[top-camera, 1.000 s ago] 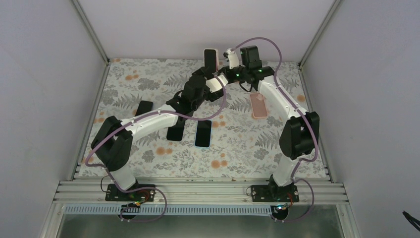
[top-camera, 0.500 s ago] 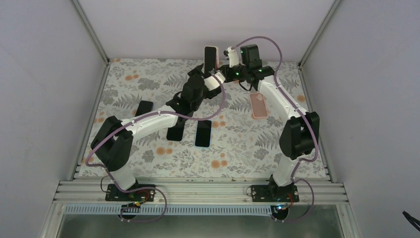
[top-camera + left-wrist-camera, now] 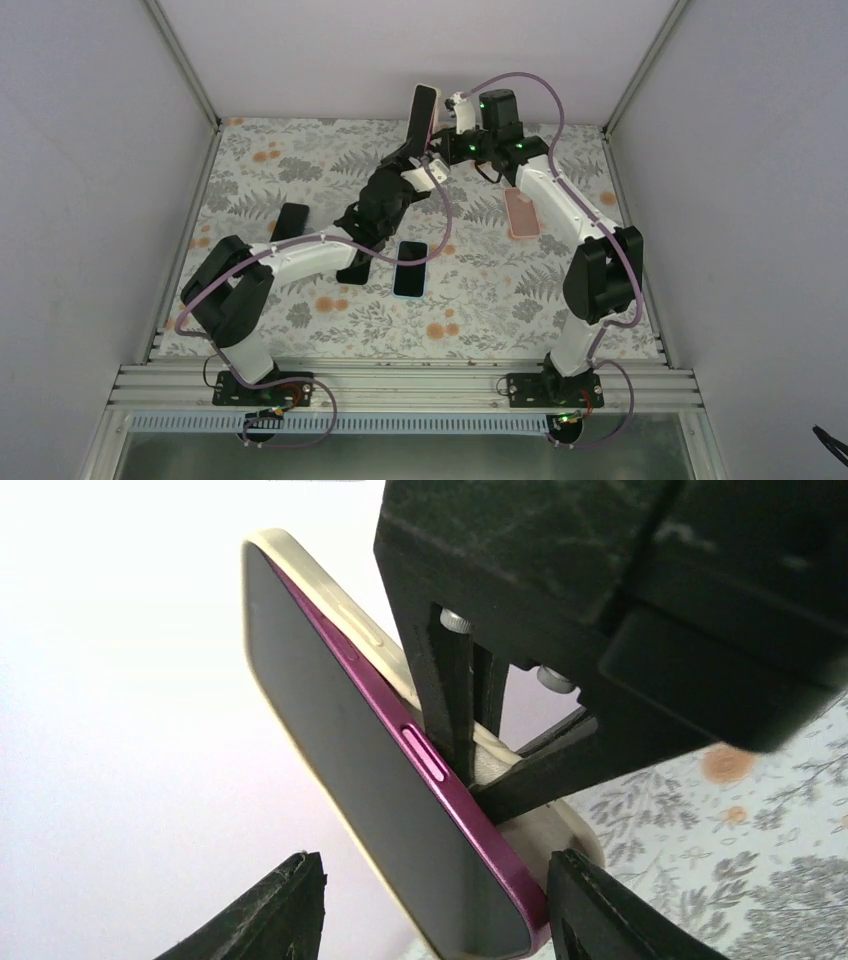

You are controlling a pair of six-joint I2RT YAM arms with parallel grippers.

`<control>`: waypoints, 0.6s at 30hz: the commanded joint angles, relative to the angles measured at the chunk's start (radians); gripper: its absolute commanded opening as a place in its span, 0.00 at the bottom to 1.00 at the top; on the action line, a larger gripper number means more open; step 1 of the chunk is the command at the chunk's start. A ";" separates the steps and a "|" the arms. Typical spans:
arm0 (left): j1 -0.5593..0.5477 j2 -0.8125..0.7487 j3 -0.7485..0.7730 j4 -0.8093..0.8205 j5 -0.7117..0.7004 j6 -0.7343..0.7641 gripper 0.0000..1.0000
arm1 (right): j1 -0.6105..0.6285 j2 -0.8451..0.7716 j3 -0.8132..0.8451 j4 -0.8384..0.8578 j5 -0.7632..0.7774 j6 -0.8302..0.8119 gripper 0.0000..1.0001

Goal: Take the phone out of the phone case

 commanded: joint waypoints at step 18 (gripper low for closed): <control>0.125 0.062 0.020 0.336 -0.131 0.202 0.51 | 0.136 -0.075 -0.043 -0.043 -0.128 -0.048 0.03</control>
